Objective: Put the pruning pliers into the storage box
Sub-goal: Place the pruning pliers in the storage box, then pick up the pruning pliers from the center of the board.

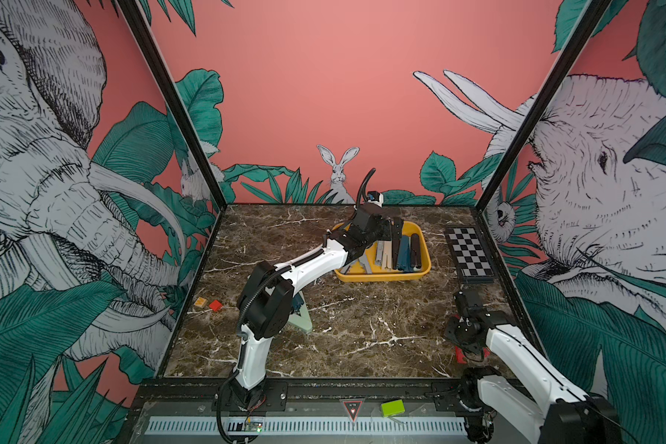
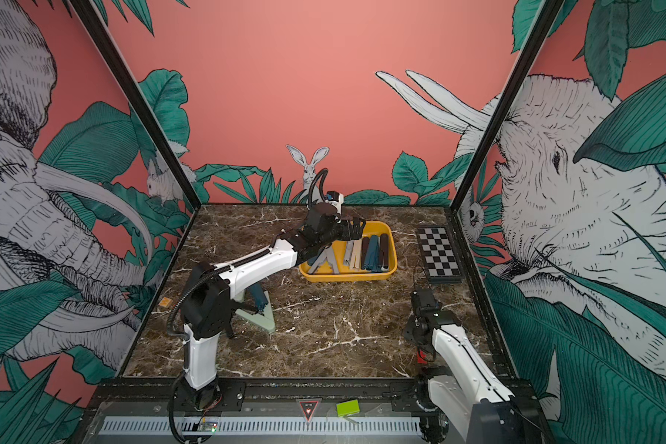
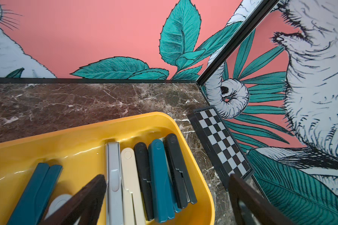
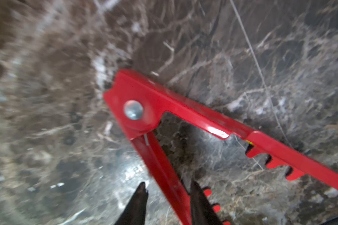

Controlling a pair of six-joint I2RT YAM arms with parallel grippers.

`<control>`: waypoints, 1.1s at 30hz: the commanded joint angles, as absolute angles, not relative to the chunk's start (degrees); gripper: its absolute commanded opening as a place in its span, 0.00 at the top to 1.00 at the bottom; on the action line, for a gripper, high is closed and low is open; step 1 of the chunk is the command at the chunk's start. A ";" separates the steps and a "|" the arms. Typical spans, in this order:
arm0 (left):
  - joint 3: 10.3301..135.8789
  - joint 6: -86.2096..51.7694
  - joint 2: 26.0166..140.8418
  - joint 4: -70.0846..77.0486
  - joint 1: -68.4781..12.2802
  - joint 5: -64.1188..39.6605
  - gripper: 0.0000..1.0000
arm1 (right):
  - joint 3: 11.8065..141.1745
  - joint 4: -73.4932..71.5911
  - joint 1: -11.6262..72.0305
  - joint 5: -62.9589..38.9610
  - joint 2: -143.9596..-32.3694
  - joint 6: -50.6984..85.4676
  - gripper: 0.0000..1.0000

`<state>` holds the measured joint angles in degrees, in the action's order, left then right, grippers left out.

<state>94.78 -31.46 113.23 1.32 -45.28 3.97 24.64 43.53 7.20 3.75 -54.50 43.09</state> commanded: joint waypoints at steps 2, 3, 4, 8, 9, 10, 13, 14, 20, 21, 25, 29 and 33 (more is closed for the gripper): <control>91.16 -30.63 107.47 4.00 -43.85 4.75 0.01 | 24.52 40.65 7.99 5.15 -55.42 43.28 0.76; 90.33 -30.72 106.97 4.16 -43.50 4.75 0.01 | 24.52 40.59 7.95 5.52 -55.83 42.95 0.79; 89.15 -30.76 106.30 4.43 -43.18 4.91 0.01 | 24.39 40.07 7.98 5.64 -56.23 42.72 0.81; 84.98 -30.56 103.69 4.97 -41.79 6.06 0.01 | 23.35 34.52 7.96 3.06 -59.69 42.31 0.84; 84.03 -30.42 103.00 4.84 -41.38 6.23 0.01 | 23.48 33.76 7.95 2.50 -61.13 42.06 0.86; 82.88 -30.18 102.16 4.66 -40.91 6.68 0.01 | 24.23 33.89 8.00 2.57 -62.72 41.78 0.91; 79.05 -29.03 99.13 4.06 -40.52 8.66 0.01 | 25.16 32.25 7.93 2.16 -64.21 41.39 1.00; 77.80 -28.59 97.88 3.86 -39.77 9.75 0.01 | 25.14 31.58 7.99 2.22 -63.73 41.63 1.00; 71.45 -26.33 92.73 1.99 -37.82 14.98 0.01 | 27.80 30.90 8.07 2.46 -57.16 40.01 1.00; 70.40 -26.81 92.29 1.73 -37.35 14.81 0.01 | 28.95 31.64 8.01 2.62 -56.41 39.34 1.00; 66.09 -29.93 90.09 1.23 -34.52 13.79 0.01 | 34.50 35.76 8.13 4.21 -54.20 37.08 1.00; 62.83 -30.02 87.48 0.93 -33.27 15.16 0.01 | 39.19 36.74 9.05 3.37 -53.96 36.79 1.00; 61.07 -28.46 84.92 -1.67 -32.96 17.93 0.01 | 45.53 37.27 13.38 6.14 -56.22 36.19 1.00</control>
